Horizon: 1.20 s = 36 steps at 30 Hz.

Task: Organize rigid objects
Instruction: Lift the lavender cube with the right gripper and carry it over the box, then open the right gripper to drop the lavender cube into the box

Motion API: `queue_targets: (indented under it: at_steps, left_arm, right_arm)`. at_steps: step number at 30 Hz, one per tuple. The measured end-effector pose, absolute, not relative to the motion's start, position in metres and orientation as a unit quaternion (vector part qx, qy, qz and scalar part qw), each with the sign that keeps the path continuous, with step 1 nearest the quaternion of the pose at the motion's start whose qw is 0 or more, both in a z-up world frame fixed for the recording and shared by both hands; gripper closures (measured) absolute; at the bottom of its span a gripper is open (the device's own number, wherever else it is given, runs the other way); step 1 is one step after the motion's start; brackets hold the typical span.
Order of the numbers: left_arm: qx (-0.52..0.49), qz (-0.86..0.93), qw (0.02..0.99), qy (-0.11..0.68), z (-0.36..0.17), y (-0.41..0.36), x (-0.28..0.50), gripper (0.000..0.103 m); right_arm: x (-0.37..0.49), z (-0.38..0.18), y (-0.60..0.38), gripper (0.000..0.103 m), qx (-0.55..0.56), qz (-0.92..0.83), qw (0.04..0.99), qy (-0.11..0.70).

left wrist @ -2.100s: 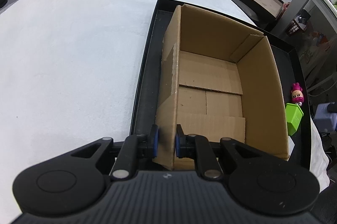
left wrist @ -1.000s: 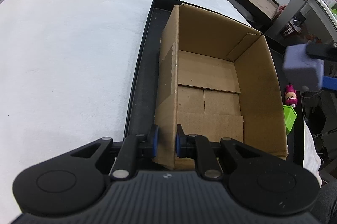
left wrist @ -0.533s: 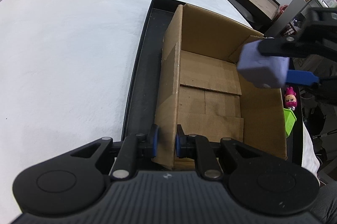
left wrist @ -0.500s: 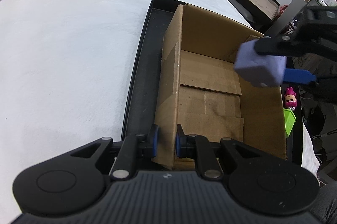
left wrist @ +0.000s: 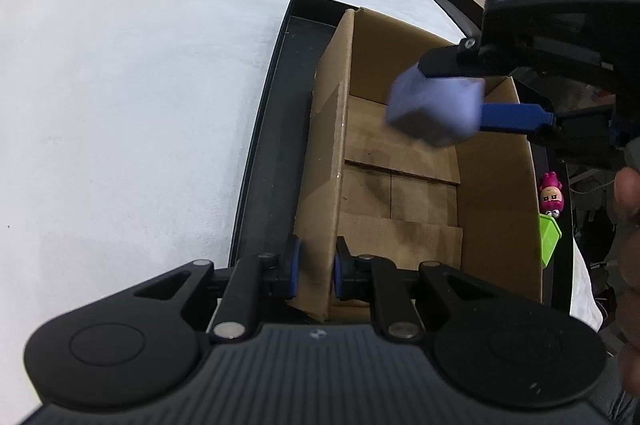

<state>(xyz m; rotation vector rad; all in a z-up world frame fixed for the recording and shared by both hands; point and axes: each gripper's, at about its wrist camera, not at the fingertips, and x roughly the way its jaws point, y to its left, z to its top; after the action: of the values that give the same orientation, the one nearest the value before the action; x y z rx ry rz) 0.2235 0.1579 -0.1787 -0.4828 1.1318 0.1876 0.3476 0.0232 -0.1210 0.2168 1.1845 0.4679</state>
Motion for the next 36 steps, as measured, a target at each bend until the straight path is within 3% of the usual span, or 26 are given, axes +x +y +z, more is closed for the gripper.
queue_targets:
  at_steps: [14,36]
  left_arm:
    - [-0.207,0.094,0.818,0.529,-0.175,0.148,0.225,0.088]
    - [-0.19,0.119,0.817,0.532,-0.165,0.137,0.219,0.088]
  right_arm:
    - [0.343,-0.096,-0.02,0.046,0.095,0.224,0.806,0.54]
    - [0.333,-0.087,-0.134,0.044,0.114,0.185,0.806,0.55]
